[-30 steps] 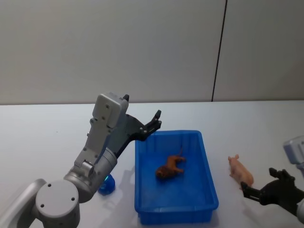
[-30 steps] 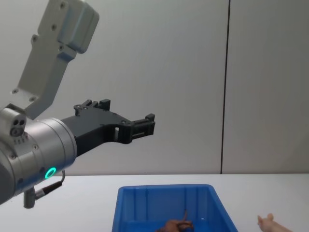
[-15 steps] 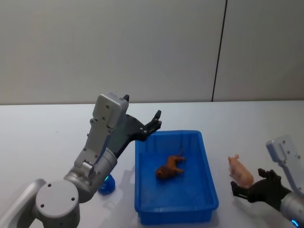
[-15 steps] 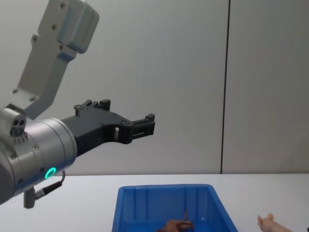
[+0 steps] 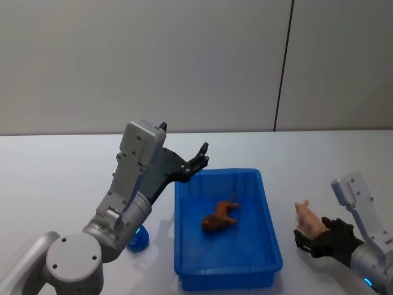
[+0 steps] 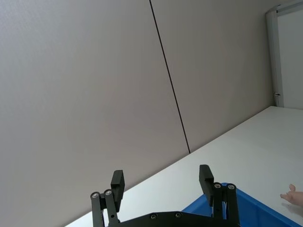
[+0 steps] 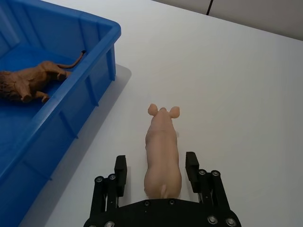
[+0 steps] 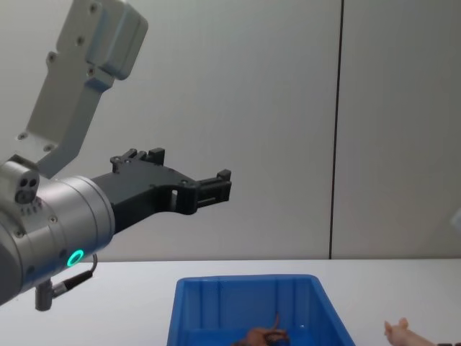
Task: Pick up the two dolls from the table and place them into the box.
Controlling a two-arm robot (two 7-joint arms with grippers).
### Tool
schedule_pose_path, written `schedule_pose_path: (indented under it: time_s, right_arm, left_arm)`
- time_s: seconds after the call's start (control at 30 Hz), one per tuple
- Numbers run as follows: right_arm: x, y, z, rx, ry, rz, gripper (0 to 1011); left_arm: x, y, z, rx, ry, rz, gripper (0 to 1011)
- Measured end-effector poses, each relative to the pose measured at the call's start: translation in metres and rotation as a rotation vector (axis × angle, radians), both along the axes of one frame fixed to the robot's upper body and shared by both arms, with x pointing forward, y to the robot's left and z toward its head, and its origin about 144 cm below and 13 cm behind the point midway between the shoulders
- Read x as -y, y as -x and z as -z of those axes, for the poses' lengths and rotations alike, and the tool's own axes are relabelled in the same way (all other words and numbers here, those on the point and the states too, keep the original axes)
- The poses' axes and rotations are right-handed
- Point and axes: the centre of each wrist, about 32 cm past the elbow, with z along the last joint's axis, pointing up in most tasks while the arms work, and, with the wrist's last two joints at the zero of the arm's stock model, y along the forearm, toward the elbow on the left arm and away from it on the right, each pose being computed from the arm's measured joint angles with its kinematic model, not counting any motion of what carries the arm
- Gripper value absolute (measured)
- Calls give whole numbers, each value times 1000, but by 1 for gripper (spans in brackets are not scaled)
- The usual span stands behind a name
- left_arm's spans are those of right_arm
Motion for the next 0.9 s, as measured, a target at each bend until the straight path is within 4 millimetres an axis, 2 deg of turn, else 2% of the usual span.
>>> schedule_pose_path:
  time_s: [0.1,0.2,0.23,0.33,0.37,0.43,0.5,0.9]
  right_arm:
    - [-1,-2,1,-2,1,0,717]
    - [-2,-3,1,-2,2,1,599]
    - [-2,-3,2,-2,2,1,599]
    - [-3,-4,2,-3,3,1,503]
    - [-3,-5,2,-3,3,1,443]
    - [-4,-5,2,-3,3,1,407]
    - [-4,-5,2,-2,3,1,383]
    - [-3,-5,-6,69,-7,-13,383]
  left_arm:
    - [0,0,0,0,0,0,1001]
    - [0,0,0,0,0,0,1001]
    - [0,0,0,0,0,0,1001]
    - [0,0,0,0,0,0,1001]
    - [0,0,0,0,0,0,1001]
    - [0,0,0,0,0,0,1001]
    - [0,0,0,0,0,0,1001]
    - [0,0,0,0,0,0,1001]
